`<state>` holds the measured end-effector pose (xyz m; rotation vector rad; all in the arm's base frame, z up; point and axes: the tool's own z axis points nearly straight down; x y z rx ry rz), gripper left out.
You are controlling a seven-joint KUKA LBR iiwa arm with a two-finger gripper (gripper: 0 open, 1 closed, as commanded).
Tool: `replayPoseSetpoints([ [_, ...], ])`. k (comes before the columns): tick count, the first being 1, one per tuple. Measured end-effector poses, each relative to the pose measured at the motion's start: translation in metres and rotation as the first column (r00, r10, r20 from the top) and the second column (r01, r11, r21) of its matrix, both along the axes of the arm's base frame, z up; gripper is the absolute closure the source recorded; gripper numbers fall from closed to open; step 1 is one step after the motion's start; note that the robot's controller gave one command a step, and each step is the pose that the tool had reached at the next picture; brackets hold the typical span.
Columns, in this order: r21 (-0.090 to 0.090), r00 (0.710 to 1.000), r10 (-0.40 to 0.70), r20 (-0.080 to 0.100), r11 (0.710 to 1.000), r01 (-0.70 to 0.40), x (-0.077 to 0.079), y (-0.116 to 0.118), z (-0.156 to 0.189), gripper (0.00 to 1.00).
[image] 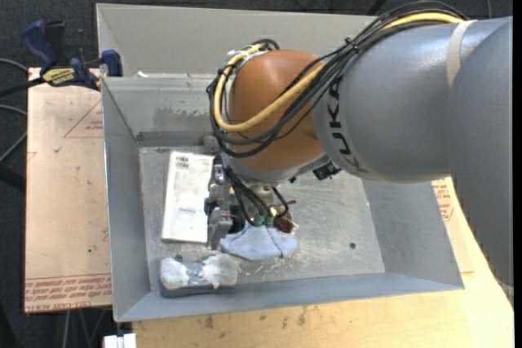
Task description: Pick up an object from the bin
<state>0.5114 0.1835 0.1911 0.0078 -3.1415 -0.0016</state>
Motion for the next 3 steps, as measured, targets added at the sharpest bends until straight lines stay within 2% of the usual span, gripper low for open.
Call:
replayPoseSetpoints([
  [3, 0.0, 1.0, 0.0, 0.0, 1.0, 0.0, 0.0, 0.0, 0.0, 1.0],
])
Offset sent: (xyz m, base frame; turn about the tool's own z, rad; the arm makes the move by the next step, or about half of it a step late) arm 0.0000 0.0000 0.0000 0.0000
